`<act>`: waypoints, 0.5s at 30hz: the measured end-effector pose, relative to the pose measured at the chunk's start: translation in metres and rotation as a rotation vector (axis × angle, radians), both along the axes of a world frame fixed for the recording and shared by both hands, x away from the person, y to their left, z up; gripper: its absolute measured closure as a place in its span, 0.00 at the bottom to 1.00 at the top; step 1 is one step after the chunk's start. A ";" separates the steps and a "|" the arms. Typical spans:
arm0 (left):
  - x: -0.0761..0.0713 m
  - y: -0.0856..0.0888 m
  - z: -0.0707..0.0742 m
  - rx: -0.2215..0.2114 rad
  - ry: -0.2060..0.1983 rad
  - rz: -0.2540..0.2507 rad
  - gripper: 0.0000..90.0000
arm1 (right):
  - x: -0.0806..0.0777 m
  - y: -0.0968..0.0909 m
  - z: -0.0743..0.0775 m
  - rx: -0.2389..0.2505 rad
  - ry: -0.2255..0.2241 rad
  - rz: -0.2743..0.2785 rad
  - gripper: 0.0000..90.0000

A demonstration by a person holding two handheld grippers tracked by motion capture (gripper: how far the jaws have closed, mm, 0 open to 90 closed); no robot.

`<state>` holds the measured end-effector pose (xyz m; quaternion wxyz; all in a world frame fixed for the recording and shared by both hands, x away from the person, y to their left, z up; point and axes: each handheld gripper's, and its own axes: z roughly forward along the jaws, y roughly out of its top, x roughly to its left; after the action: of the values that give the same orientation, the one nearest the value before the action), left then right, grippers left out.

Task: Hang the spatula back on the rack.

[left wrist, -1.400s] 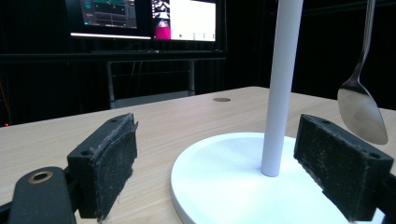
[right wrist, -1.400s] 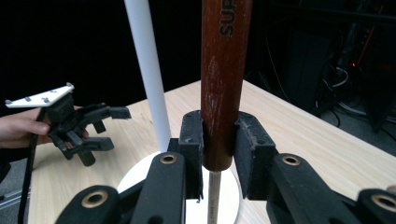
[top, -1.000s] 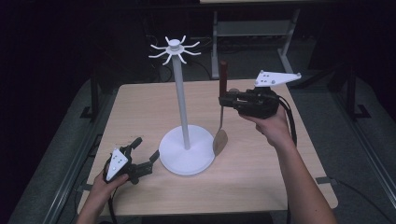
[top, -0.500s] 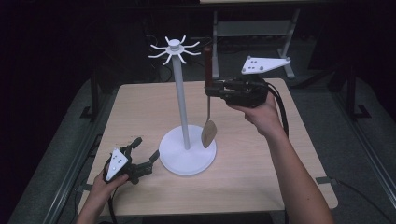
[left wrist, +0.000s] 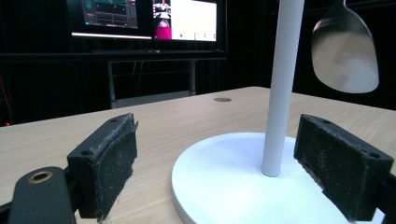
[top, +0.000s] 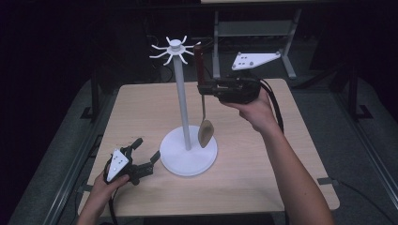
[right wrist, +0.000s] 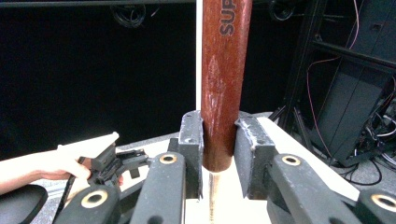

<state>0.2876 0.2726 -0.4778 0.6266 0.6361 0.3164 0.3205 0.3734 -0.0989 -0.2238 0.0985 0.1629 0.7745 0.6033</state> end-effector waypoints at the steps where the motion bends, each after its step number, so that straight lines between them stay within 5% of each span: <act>1: 0.000 0.000 0.000 0.000 0.000 0.000 0.14 | 0.001 0.002 0.000 -0.003 0.000 0.002 0.82; 15: 0.001 0.000 0.000 -0.005 -0.007 -0.001 0.14 | 0.005 0.013 -0.001 -0.002 0.011 0.019 0.81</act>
<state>0.2881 0.2727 -0.4782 0.6294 0.6335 0.3147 0.3217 0.3784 -0.0860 -0.2252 0.0887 0.1589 0.7771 0.6025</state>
